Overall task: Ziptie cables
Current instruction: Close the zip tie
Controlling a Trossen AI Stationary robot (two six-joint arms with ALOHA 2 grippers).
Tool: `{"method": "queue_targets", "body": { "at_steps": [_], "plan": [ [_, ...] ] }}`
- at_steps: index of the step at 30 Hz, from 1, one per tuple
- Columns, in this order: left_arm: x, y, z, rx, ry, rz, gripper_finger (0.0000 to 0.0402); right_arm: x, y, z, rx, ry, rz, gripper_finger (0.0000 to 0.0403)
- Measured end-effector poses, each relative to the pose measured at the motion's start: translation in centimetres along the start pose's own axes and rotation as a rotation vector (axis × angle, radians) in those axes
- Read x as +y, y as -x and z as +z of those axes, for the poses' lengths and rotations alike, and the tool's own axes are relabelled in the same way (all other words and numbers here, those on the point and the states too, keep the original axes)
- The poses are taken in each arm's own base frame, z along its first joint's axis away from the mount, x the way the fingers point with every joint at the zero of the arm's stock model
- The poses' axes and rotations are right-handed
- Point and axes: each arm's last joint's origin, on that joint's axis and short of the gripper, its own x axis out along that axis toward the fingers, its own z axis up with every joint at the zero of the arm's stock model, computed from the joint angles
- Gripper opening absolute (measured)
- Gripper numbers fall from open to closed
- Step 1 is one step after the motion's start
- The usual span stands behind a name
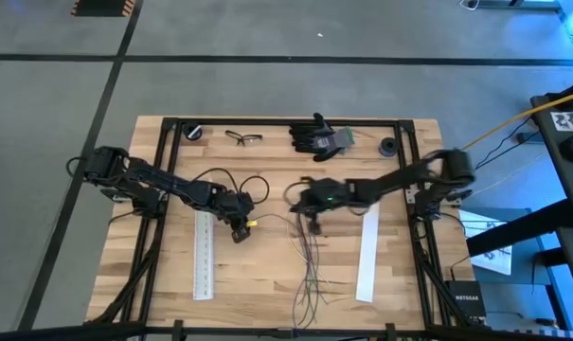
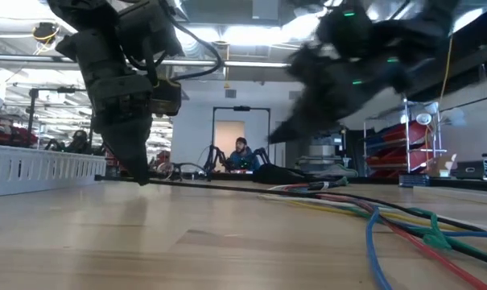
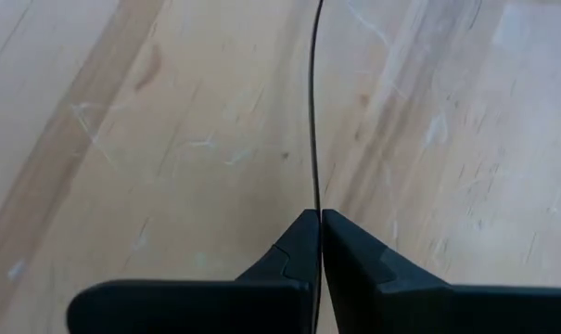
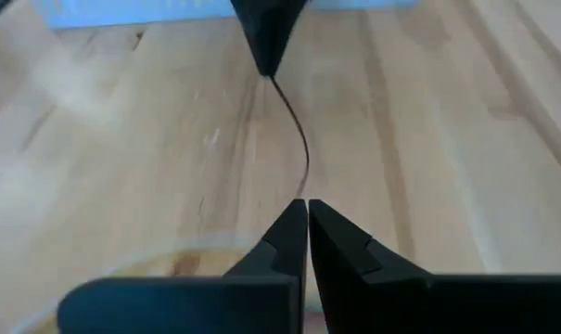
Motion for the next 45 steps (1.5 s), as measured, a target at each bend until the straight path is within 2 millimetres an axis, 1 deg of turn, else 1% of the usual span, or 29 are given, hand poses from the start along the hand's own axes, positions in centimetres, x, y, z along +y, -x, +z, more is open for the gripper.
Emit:
{"method": "queue_targets", "body": {
  "at_steps": [2, 4, 6, 10, 12, 14, 19, 22, 24, 26, 29, 30, 34, 36, 39, 41, 42, 45],
  "plan": [
    [-0.1, 0.0, 0.0, -0.001, -0.006, -0.002, 0.0003, -0.1, -1.8, 0.6, 0.034, 0.037, 0.017, 0.0012],
    [-0.1, 0.0, 0.0, -0.001, -0.009, -0.001, 0.0003, -0.3, -3.5, 1.3, 0.055, 0.069, 0.023, 0.0031],
    [-0.1, 0.0, 0.0, -0.004, -0.009, -0.003, 0.0003, -0.4, -4.8, 1.7, 0.07, 0.095, 0.026, 0.0054],
    [-0.2, 0.0, 0.1, -0.015, -0.024, -0.008, 0.0003, -0.6, -7.1, 3.0, 0.044, 0.134, 0.025, 0.0096],
    [-0.2, 0.0, 0.2, -0.021, -0.029, -0.012, 0.0003, -0.7, -8.1, 3.1, 0.043, 0.171, 0.028, 0.0108],
    [-0.2, 0.0, 0.2, -0.021, -0.029, -0.011, 0.0003, -0.8, -9.0, 2.8, 0.058, 0.196, 0.031, 0.0115],
    [-0.2, 0.0, 0.1, -0.019, -0.029, -0.01, 0.0003, -0.9, -10.6, 1.7, 0.088, 0.196, 0.034, 0.0117],
    [-0.2, 0.1, 0.2, -0.022, -0.035, -0.012, 0.0003, -1.0, -11.1, 1.5, 0.094, 0.195, 0.036, 0.0117],
    [-0.2, 0.1, 0.2, -0.022, -0.036, -0.012, 0.0003, -1.0, -11.2, 1.3, 0.097, 0.195, 0.04, 0.0109],
    [-0.2, 0.1, 0.2, -0.023, -0.036, -0.012, 0.0003, -1.0, -11.2, 1.2, 0.109, 0.192, 0.046, 0.0085],
    [-0.2, 0.1, 0.2, -0.025, -0.036, -0.013, 0.0003, -0.9, -11.2, 1.1, 0.126, 0.192, 0.055, 0.0024],
    [-0.2, 0.1, 0.2, -0.026, -0.037, -0.014, 0.0003, -0.9, -11.2, 1.1, 0.13, 0.194, 0.055, 0.0013],
    [-0.2, 0.1, 0.2, -0.025, -0.053, -0.012, 0.0007, -0.9, -11.1, 1.0, 0.142, 0.195, 0.057, 0.0008],
    [0.0, 0.0, 0.3, -0.025, -0.048, -0.013, 0.002, -0.9, -11.1, 0.9, 0.153, 0.194, 0.057, 0.0002],
    [0.4, 0.1, 0.6, -0.01, -0.05, -0.033, 0.005, -0.9, -11.0, 0.8, 0.172, 0.188, 0.055, 0.0001],
    [0.8, 0.7, 1.0, 0.018, -0.064, -0.043, 0.0073, -0.9, -10.7, 0.8, 0.199, 0.185, 0.051, 0.0],
    [0.9, 1.3, 1.3, 0.027, -0.071, -0.038, 0.0083, -0.9, -10.5, 0.9, 0.212, 0.184, 0.042, 0.0],
    [1.2, 3.9, 1.9, 0.006, -0.088, 0.035, 0.0108, -0.9, -9.3, 1.2, 0.249, 0.174, 0.02, 0.0]
  ]
}}
